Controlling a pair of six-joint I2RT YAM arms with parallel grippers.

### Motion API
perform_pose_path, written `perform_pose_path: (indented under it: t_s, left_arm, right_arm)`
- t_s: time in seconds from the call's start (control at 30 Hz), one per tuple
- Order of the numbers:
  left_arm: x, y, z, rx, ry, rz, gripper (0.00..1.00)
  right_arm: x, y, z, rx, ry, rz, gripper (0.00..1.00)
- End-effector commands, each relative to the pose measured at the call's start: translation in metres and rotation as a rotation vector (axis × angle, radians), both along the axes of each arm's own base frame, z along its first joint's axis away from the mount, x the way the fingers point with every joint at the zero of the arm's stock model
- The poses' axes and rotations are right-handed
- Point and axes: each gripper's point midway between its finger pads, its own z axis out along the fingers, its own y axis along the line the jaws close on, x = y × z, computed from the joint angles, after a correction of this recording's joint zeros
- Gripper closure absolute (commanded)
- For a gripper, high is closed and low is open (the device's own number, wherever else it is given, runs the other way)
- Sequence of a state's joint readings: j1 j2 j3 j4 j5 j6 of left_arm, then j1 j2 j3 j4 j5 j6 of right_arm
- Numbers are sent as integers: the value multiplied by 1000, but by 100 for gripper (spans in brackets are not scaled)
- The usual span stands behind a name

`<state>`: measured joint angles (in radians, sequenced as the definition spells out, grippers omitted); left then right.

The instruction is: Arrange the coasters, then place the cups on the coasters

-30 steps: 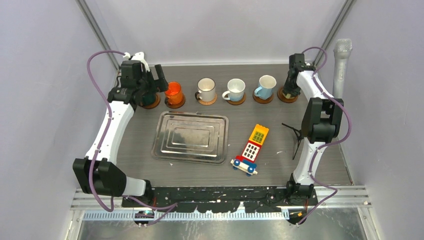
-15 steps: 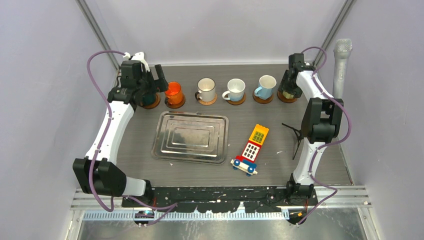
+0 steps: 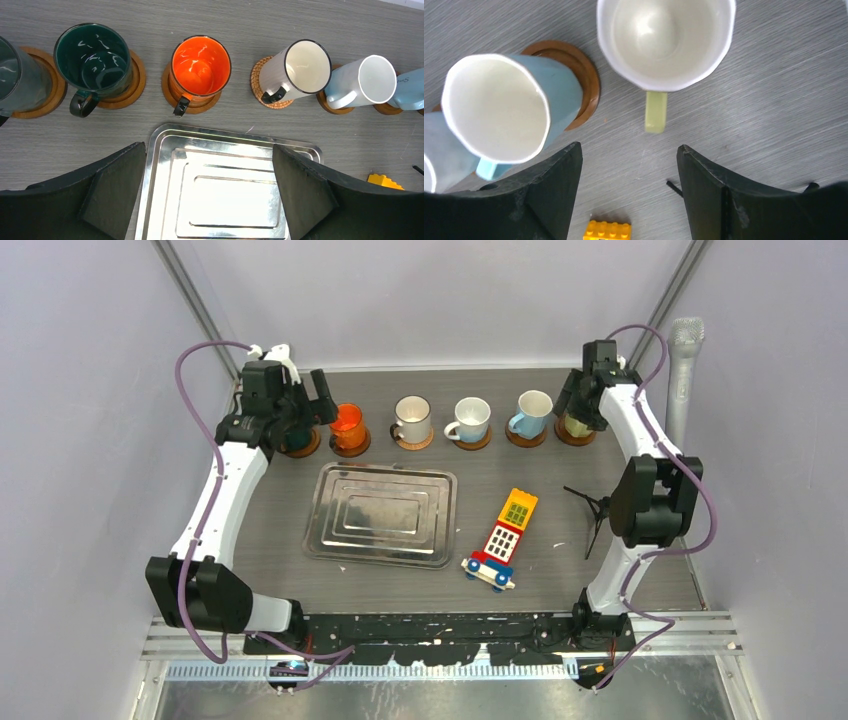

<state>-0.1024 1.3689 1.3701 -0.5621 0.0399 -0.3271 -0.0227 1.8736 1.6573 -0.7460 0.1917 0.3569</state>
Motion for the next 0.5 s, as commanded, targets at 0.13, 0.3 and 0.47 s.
perform_pose_path:
  t_s: [0.13,0.3,0.47]
  left_arm:
    - [-5,-3,2,40,-4,-86,0]
    - [-24,-16,-15,100,38,-269,0]
    - [-62,-31,-42,186,92,-570,0]
  right_arm:
    - [-13,33,40,111,-107,82,24]
    - [-25,70,50,179,-137,215,24]
    - [-40,98,56,197,-184,406,23]
